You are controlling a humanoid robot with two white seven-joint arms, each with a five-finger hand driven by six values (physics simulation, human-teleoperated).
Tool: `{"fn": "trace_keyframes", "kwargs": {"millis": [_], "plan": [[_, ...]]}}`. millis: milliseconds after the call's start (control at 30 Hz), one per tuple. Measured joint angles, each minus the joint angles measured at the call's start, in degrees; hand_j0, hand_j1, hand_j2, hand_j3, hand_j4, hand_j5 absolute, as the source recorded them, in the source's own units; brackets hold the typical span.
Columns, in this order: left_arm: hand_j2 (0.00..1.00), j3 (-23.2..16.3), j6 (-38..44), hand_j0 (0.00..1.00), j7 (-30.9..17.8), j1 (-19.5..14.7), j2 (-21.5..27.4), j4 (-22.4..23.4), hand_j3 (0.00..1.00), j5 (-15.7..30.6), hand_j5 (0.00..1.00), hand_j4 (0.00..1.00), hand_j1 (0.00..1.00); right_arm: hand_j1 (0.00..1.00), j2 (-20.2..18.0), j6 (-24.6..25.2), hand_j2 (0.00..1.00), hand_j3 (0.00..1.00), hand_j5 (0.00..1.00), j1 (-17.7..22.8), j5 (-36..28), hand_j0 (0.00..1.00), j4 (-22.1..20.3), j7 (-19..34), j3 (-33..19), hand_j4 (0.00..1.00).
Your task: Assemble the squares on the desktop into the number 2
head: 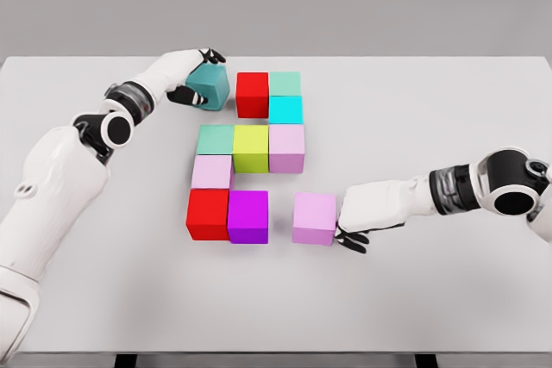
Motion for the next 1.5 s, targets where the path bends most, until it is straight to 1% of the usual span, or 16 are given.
{"fn": "trace_keyframes", "kwargs": {"millis": [67,233,333,467,633,667,700,733,767,833,933,1000,1100,1267,1333,1500], "plan": [[0.89,0.0,0.0,0.89,-1.6,0.0,0.5,-0.5,0.89,0.4,0.89,0.89,0.89,0.12,0.1,0.0,0.12,0.12,0.12,-0.3,0.0,0.12,0.0,0.0,0.0,0.12],[0.98,0.0,0.0,0.98,-3.0,0.0,1.1,-1.0,0.98,0.8,0.98,0.98,0.98,0.12,0.4,0.0,0.12,0.12,0.12,-0.4,0.1,0.12,-0.1,0.0,0.0,0.12],[1.0,0.0,0.0,1.0,-3.1,-0.1,1.2,-1.0,1.0,0.8,1.0,1.0,1.0,0.12,0.6,0.0,0.12,0.12,0.12,-0.4,0.1,0.12,-0.1,0.0,0.0,0.12],[1.0,0.0,0.0,1.0,-2.9,-0.3,1.9,-1.0,1.0,1.2,1.0,1.0,1.0,0.12,1.0,0.0,0.12,0.12,0.12,-0.4,0.1,0.12,-0.2,0.0,0.0,0.12],[1.0,-0.1,-0.2,1.0,-2.9,-0.5,6.3,-2.9,1.0,5.7,1.0,1.0,1.0,0.12,1.2,0.0,0.12,0.12,0.12,-0.4,0.1,0.12,-0.2,0.0,0.0,0.12],[0.86,-0.6,-0.3,0.86,-2.9,-0.7,7.4,-3.6,0.86,6.7,0.86,0.86,0.86,0.12,1.2,0.0,0.12,0.12,0.12,-0.4,0.1,0.12,-0.2,0.0,0.0,0.12],[0.8,-1.5,-0.5,0.8,-2.8,-1.8,8.8,-4.2,0.8,7.7,0.8,0.8,0.8,0.12,1.3,0.0,0.12,0.12,0.12,-0.4,0.1,0.12,-0.2,0.0,0.0,0.12],[0.66,-2.8,-0.7,0.66,-2.9,-2.3,10.4,-4.6,0.66,8.4,0.66,0.66,0.66,0.12,1.3,0.0,0.12,0.12,0.12,-0.4,0.1,0.12,-0.2,0.0,0.0,0.12],[0.63,-4.7,-1.0,0.63,-2.9,-3.2,12.3,-4.8,0.63,9.0,0.63,0.63,0.63,0.12,1.3,0.0,0.12,0.12,0.12,-0.4,0.1,0.12,-0.2,0.0,0.1,0.12],[0.65,-8.3,-1.4,0.65,-2.9,-3.6,15.2,-4.9,0.65,9.5,0.65,0.65,0.65,0.13,1.3,0.0,0.13,0.13,0.13,-0.4,0.2,0.13,-0.1,0.0,0.1,0.13],[0.66,-10.8,-2.0,0.66,-3.2,-4.1,17.0,-4.3,0.66,9.3,0.66,0.66,0.66,0.13,1.3,0.0,0.13,0.13,0.13,-0.4,0.7,0.13,0.0,0.0,0.1,0.13],[0.66,-11.5,-3.2,0.66,-3.3,-5.0,17.1,-3.4,0.66,7.1,0.66,0.66,0.66,0.13,1.3,0.0,0.13,0.13,0.13,-0.4,0.8,0.13,0.4,0.0,0.1,0.13],[0.65,-11.8,-4.1,0.65,-4.0,-5.0,16.4,-2.4,0.65,0.7,0.65,0.65,0.65,0.13,1.4,0.0,0.13,0.13,0.13,-0.8,1.0,0.13,1.8,0.0,0.1,0.13],[0.66,-11.9,-3.7,0.66,-7.8,-5.1,13.9,-1.6,0.66,-10.1,0.66,0.66,0.66,0.13,2.1,0.0,0.13,0.13,0.13,-1.1,1.6,0.13,3.5,0.0,0.1,0.13],[0.66,-11.9,-3.4,0.66,-9.0,-5.6,13.2,-1.4,0.66,-12.5,0.66,0.66,0.66,0.13,2.3,0.0,0.13,0.13,0.13,-1.1,1.7,0.13,3.7,0.0,0.1,0.13],[0.66,-11.9,-3.1,0.66,-11.2,-5.7,12.1,-1.6,0.66,-16.1,0.66,0.66,0.66,0.13,2.5,0.0,0.13,0.13,0.13,-1.1,1.8,0.13,3.9,0.0,0.1,0.13]]}}
